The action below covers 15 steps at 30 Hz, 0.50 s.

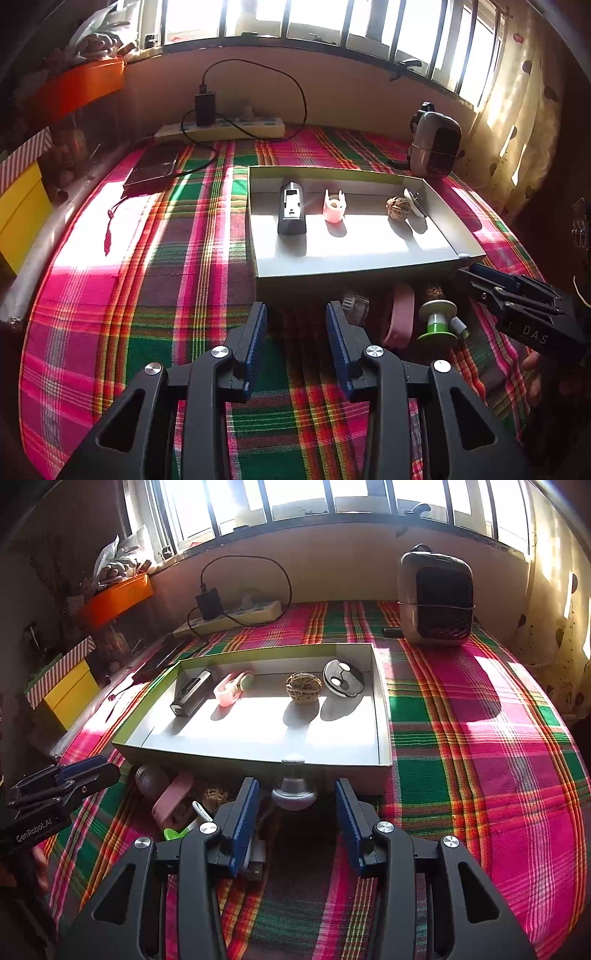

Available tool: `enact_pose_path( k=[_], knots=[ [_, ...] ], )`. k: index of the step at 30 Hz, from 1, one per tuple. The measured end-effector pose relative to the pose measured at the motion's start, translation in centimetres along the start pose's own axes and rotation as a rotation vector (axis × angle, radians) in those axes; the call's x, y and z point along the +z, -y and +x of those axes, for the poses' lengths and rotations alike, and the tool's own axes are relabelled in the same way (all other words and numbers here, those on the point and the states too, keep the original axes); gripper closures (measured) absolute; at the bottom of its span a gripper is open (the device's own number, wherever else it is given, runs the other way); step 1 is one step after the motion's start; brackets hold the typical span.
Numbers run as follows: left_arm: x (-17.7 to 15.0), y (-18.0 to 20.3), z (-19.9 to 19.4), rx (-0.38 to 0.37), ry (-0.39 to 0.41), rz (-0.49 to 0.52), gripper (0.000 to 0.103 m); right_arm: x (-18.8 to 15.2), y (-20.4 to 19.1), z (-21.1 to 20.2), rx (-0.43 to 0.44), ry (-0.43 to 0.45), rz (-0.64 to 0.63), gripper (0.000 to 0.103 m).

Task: Organize objects
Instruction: 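Withdraw both grippers from the box toward the items beside it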

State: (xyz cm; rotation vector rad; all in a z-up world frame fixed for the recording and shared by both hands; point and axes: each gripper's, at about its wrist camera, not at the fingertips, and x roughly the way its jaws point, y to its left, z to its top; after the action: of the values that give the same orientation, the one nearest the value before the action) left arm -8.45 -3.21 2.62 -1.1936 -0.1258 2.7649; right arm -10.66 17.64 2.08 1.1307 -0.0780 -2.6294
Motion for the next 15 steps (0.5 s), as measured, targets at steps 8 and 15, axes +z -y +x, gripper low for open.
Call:
enact_pose_path(
  k=[8, 15],
  knots=[
    [-0.29, 0.09, 0.5, -0.011, -0.017, -0.001, 0.071, 0.33, -0.21, 0.81, -0.014, -0.021, 0.019, 0.06],
    [-0.46, 0.09, 0.82, -0.028, -0.028, -0.004, 0.071, 0.3, -0.41, 0.68, -0.005, -0.017, 0.018, 0.075]
  ],
)
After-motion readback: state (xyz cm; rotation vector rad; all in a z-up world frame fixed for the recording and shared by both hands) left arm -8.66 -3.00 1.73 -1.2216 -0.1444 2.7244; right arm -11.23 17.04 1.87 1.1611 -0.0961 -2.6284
